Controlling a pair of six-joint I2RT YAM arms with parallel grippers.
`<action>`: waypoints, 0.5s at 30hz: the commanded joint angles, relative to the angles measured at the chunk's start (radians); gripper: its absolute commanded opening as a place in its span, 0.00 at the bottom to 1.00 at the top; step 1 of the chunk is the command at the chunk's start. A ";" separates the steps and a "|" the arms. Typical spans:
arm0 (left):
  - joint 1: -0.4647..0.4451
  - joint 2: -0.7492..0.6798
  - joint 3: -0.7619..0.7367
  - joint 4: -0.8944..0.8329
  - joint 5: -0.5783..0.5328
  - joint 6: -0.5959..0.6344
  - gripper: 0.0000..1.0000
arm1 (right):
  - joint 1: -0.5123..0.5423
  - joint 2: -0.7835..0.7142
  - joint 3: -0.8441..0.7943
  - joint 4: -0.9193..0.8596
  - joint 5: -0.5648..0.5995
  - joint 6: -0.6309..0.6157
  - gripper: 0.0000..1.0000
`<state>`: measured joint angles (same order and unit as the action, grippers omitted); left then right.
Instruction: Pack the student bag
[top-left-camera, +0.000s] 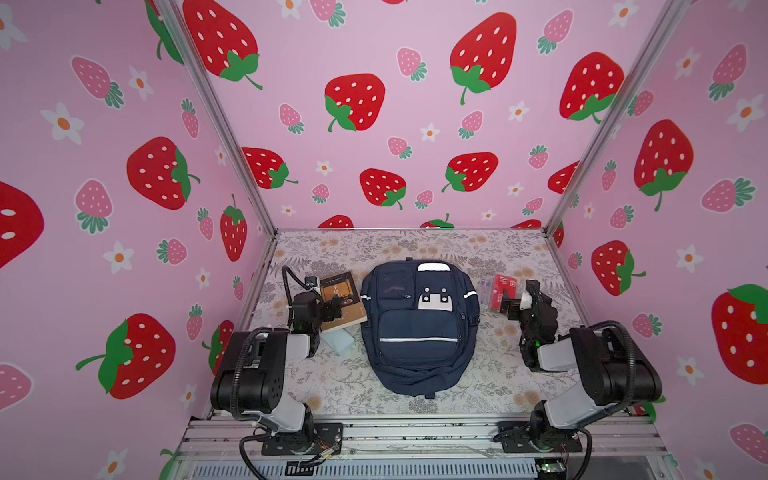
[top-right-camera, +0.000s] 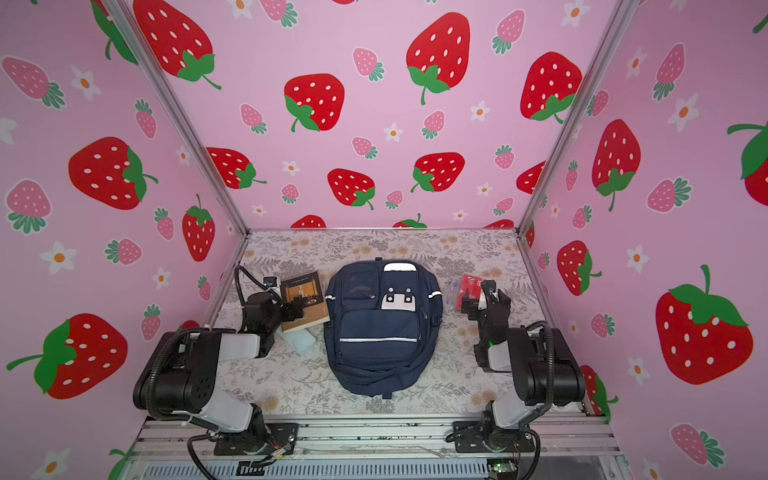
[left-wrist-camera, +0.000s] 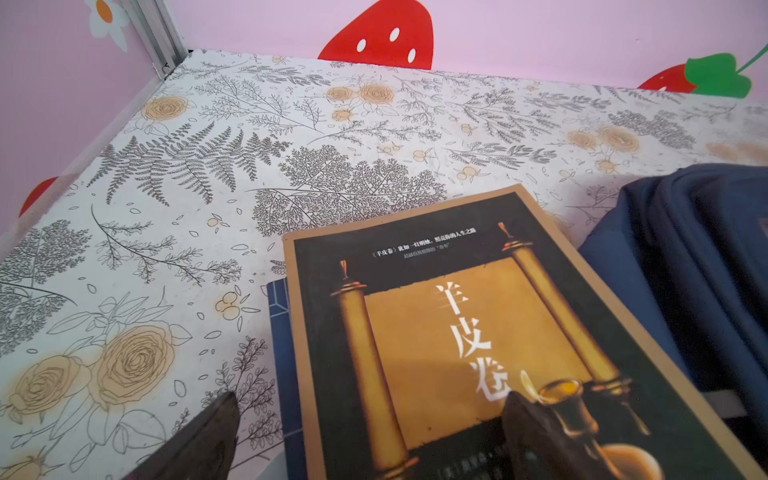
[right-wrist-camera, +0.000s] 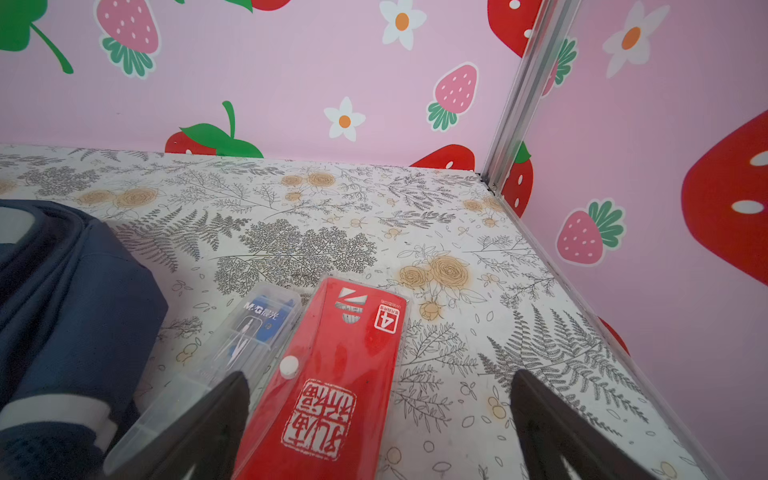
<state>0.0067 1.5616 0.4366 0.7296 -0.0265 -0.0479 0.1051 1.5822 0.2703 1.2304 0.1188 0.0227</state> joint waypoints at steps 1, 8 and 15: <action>0.004 -0.011 0.026 0.022 0.000 0.016 0.99 | 0.010 -0.007 -0.002 0.022 0.005 -0.022 1.00; 0.005 -0.013 0.027 0.017 0.001 0.017 0.99 | 0.005 -0.005 0.000 0.019 -0.001 -0.017 1.00; -0.011 -0.012 0.025 0.025 -0.029 0.023 0.99 | 0.004 -0.007 0.000 0.018 0.001 -0.018 1.00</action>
<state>0.0029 1.5616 0.4366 0.7296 -0.0334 -0.0475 0.1089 1.5822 0.2703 1.2312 0.1184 0.0208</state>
